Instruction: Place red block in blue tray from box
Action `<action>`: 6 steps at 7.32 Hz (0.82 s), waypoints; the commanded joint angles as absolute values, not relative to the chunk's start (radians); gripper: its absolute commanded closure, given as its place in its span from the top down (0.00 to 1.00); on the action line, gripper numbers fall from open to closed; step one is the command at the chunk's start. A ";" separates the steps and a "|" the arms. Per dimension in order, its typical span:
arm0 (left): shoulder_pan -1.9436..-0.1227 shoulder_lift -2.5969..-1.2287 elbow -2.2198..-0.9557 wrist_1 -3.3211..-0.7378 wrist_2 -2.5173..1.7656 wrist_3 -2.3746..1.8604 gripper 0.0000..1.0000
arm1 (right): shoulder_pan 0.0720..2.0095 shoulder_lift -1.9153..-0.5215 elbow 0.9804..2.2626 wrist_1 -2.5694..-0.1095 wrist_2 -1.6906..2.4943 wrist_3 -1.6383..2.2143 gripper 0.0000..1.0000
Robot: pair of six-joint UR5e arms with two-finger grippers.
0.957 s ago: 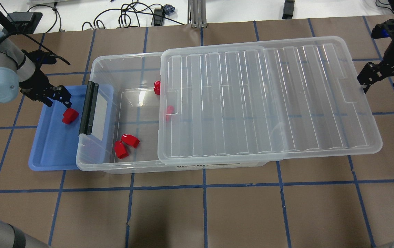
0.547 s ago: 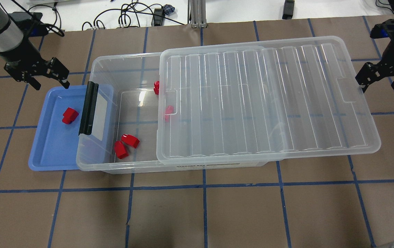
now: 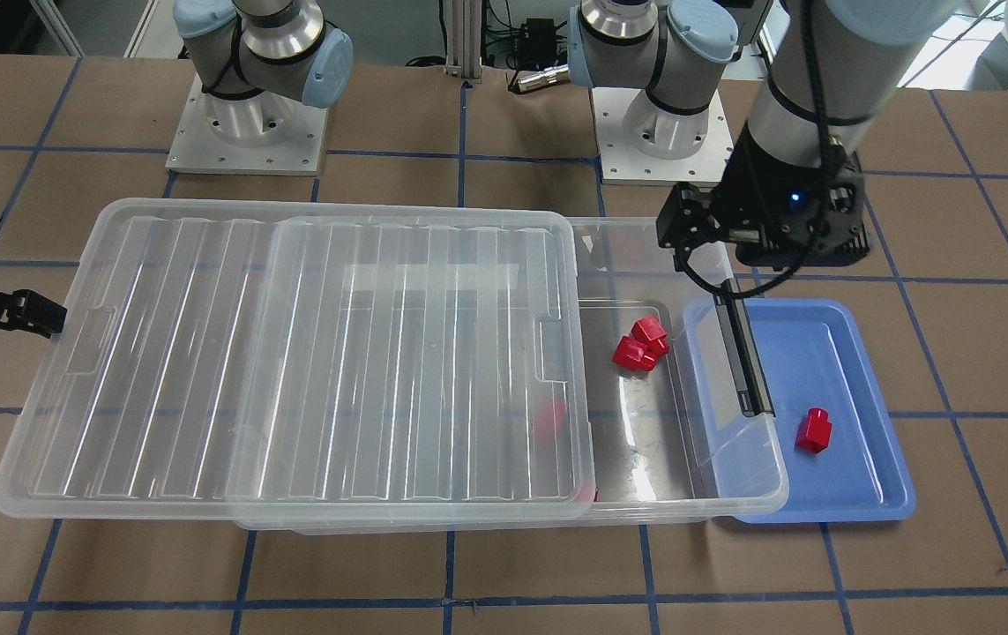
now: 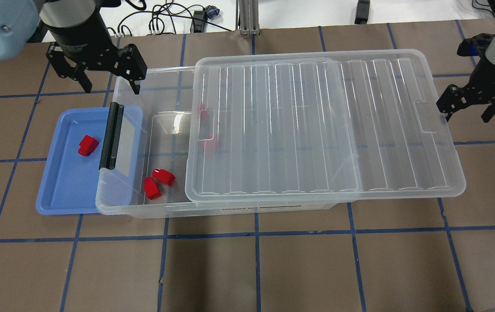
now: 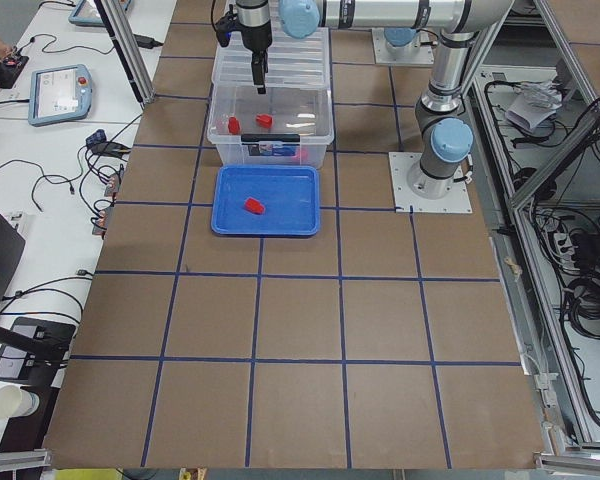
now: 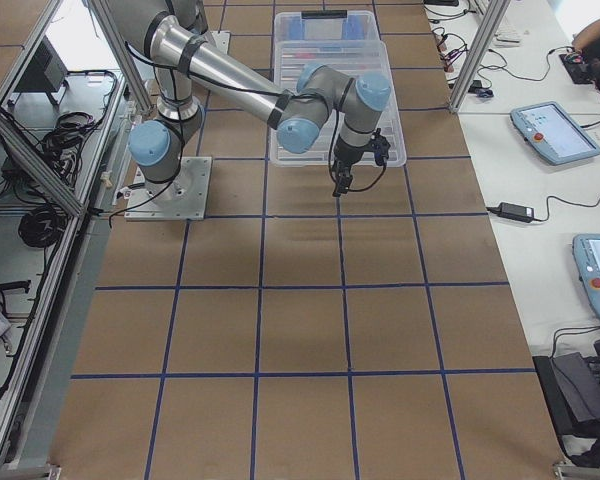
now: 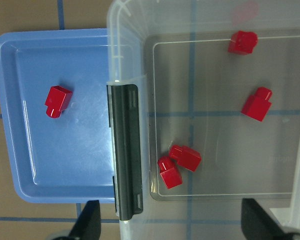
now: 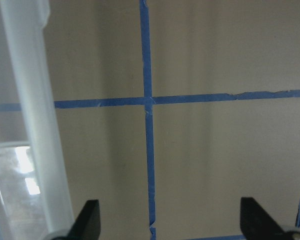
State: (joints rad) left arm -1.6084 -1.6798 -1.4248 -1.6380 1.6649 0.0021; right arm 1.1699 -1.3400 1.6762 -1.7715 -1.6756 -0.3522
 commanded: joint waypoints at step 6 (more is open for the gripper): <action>-1.545 -1.597 -1.506 -1.553 1.617 -0.003 1.00 | 1.224 -1.344 1.669 -1.772 -1.657 -0.269 1.00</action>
State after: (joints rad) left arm -1.5448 -1.6017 -1.5072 -1.5863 1.6226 -0.0139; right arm 1.2141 -1.3437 1.6740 -1.7712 -1.6555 -0.2841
